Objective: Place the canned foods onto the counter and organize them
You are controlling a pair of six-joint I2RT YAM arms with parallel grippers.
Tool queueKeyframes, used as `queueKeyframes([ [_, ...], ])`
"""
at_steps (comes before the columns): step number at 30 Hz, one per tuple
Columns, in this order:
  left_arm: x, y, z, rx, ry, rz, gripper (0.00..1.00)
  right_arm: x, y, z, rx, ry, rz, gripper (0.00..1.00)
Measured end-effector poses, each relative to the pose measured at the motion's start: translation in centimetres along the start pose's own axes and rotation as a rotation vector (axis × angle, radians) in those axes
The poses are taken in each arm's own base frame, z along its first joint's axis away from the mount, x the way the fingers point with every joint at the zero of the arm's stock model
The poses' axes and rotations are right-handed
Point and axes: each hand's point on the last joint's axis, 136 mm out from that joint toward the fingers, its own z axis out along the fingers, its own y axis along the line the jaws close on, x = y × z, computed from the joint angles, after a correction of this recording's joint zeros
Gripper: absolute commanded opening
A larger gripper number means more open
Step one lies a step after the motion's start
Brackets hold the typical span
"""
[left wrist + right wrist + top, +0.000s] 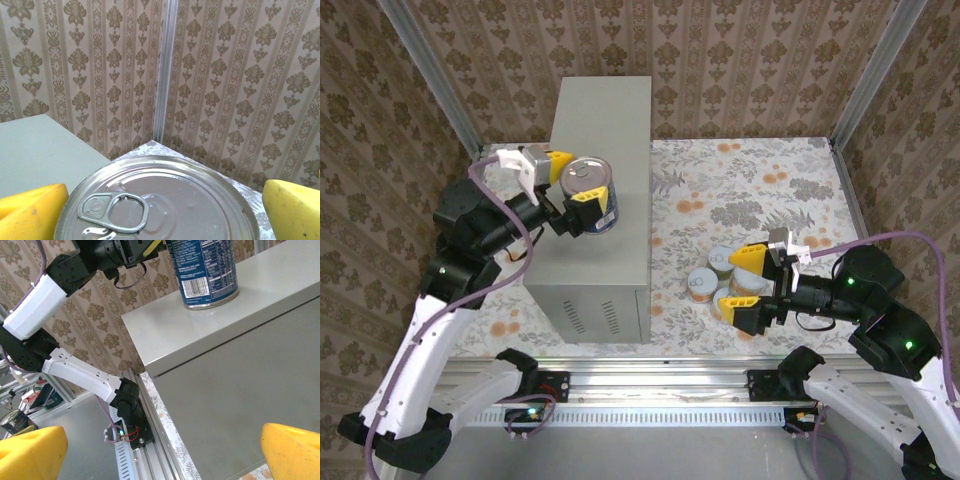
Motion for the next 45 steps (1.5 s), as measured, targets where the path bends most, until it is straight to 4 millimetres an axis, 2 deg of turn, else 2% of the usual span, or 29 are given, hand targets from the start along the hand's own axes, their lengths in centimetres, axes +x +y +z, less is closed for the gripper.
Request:
queueKeyframes([
  [1, 0.1, 0.0, 0.1, 0.003, 0.004, -0.002, 0.98, 0.0, 0.0, 0.0, 0.0, 0.001, 0.0, 1.0],
  [4, 0.4, 0.1, 0.3, 0.004, 0.015, -0.004, 0.82, 0.2, -0.1, 0.1, 0.001, 0.004, 0.002, 1.0],
  [6, 0.3, 0.1, 0.3, 0.004, 0.016, 0.006, 0.78, 0.3, -0.2, 0.1, 0.001, 0.006, 0.004, 1.0],
  [11, 0.3, 0.5, 0.9, -0.002, 0.035, 0.011, 0.76, 0.5, -0.3, 0.3, 0.002, 0.01, 0.006, 1.0],
  [17, -0.2, 2.7, 3.6, -0.039, 0.089, 0.053, 0.75, 1.1, -0.8, 0.8, 0.005, 0.019, 0.01, 1.0],
  [21, -0.6, 5.9, 5.6, -0.092, 0.119, 0.072, 0.74, 1.6, -1.6, 1.4, 0.018, 0.023, 0.009, 1.0],
  [24, -1.1, 9.6, 6.8, -0.148, 0.129, 0.075, 0.74, 1.7, -2.5, 1.8, 0.056, 0.026, 0.008, 1.0],
  [28, -1.6, 14.4, 8.3, -0.199, 0.127, 0.07, 0.74, 1.6, -4.7, 2.1, 0.165, 0.025, 0.014, 1.0],
  [31, -1.8, 17.0, 9.3, -0.21, 0.125, 0.068, 0.74, 1.7, -6.5, 2.3, 0.252, 0.037, 0.028, 1.0],
  [37, -2.2, 20.7, 11.9, -0.197, 0.108, 0.077, 0.75, 2.1, -9.0, 2.5, 0.366, 0.066, 0.046, 1.0],
  [45, -2.4, 24.4, 14.6, -0.173, 0.073, 0.084, 0.75, 2.2, -10.0, 2.3, 0.426, 0.067, 0.059, 1.0],
])
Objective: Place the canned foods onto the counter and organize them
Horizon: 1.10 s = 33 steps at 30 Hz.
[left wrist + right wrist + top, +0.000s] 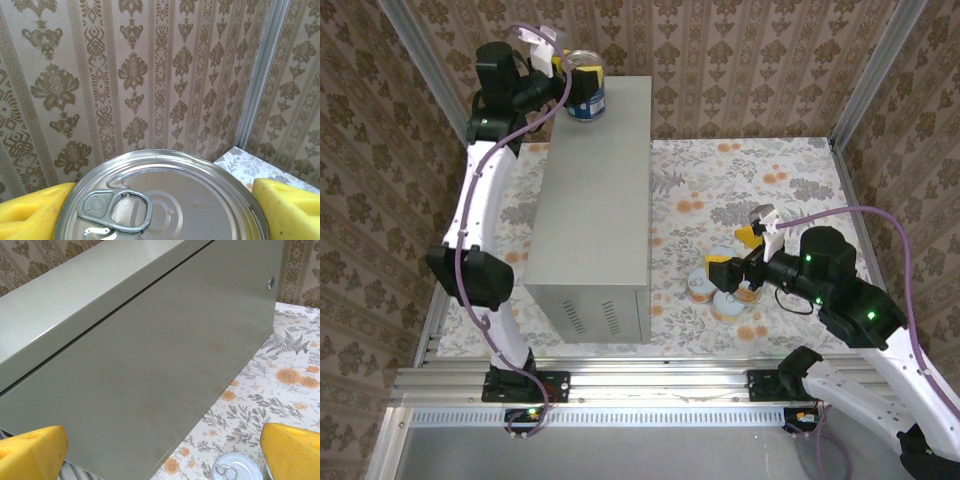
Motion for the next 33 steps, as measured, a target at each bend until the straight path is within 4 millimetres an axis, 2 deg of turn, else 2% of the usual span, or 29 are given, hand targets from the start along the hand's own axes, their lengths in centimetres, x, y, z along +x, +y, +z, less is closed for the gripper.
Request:
queueKeyframes([
  [8, 0.0, 1.1, 0.9, 0.012, -0.012, -0.009, 0.78, 0.4, -0.4, 0.0, 0.024, 0.012, 0.004, 1.0],
  [17, 0.0, 1.1, 0.9, 0.012, -0.01, -0.015, 1.0, 0.4, -0.4, -0.1, 0.023, 0.012, 0.004, 1.0],
  [23, -0.3, 0.9, 0.6, 0.012, -0.012, -0.013, 1.0, 0.3, -0.2, -0.8, 0.02, -0.004, 0.008, 1.0],
  [29, -2.3, -0.3, -1.2, 0.0, -0.027, -0.002, 1.0, 0.7, -0.6, -1.5, 0.046, 0.003, 0.031, 1.0],
  [33, -4.7, -2.4, -3.9, -0.003, -0.051, 0.017, 1.0, 1.7, -1.7, -1.6, 0.104, 0.038, 0.058, 1.0],
])
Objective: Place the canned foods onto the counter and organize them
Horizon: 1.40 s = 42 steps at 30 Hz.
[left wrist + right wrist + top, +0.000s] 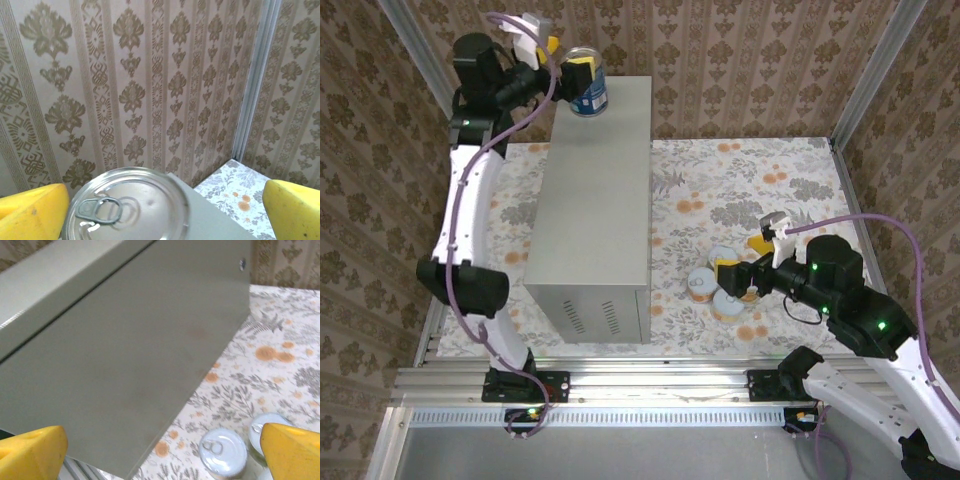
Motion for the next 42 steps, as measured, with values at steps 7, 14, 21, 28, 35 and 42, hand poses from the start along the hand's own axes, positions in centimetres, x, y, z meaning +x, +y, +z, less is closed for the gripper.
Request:
queueKeyframes([
  [7, -2.2, -4.1, -5.8, -0.034, 0.01, 0.0, 1.0, 1.6, -2.7, -0.4, 0.16, 0.083, 0.051, 1.0],
  [14, 1.3, -10.6, -9.3, 0.01, 0.124, -0.044, 1.0, 4.1, -6.3, 0.2, 0.381, 0.243, 0.083, 1.0],
  [21, 2.9, -19.0, -13.2, 0.144, 0.189, -0.056, 1.0, 6.8, -8.1, 0.4, 0.482, 0.345, 0.108, 1.0],
  [28, 3.5, -24.7, -16.7, 0.282, 0.216, -0.061, 1.0, 9.8, -9.0, 1.4, 0.521, 0.439, 0.131, 1.0],
  [35, 7.9, -27.6, -17.1, 0.349, 0.331, -0.082, 1.0, 12.4, -10.1, 2.4, 0.569, 0.508, 0.167, 1.0],
  [42, 10.3, -29.3, -16.3, 0.393, 0.394, -0.073, 1.0, 14.1, -11.5, 3.5, 0.608, 0.537, 0.214, 1.0],
])
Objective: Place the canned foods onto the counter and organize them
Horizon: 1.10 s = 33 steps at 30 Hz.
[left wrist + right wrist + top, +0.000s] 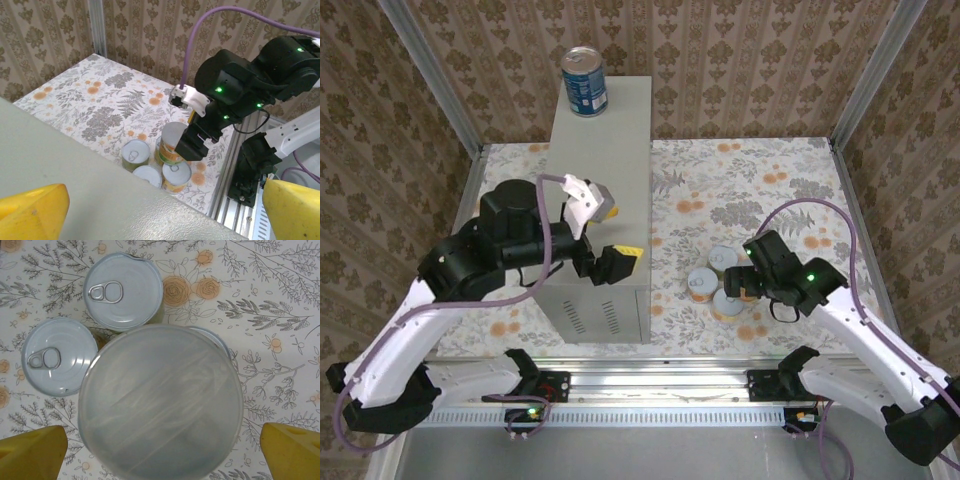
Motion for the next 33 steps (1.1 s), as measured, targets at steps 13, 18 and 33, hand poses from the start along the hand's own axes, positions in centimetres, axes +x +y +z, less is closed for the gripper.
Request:
queueKeyframes([
  [13, 2.7, -1.0, 2.7, 0.051, 0.048, 0.01, 1.0, -0.3, 0.4, 1.7, 0.013, 0.016, -0.009, 0.87],
  [18, 2.5, -0.7, 2.6, 0.026, 0.039, 0.016, 1.0, -0.4, 0.3, 1.7, 0.021, 0.015, -0.021, 0.79],
  [33, 2.5, -1.0, 2.7, 0.02, 0.025, 0.033, 1.0, -1.5, 2.4, -1.6, -0.133, -0.032, -0.133, 0.68],
])
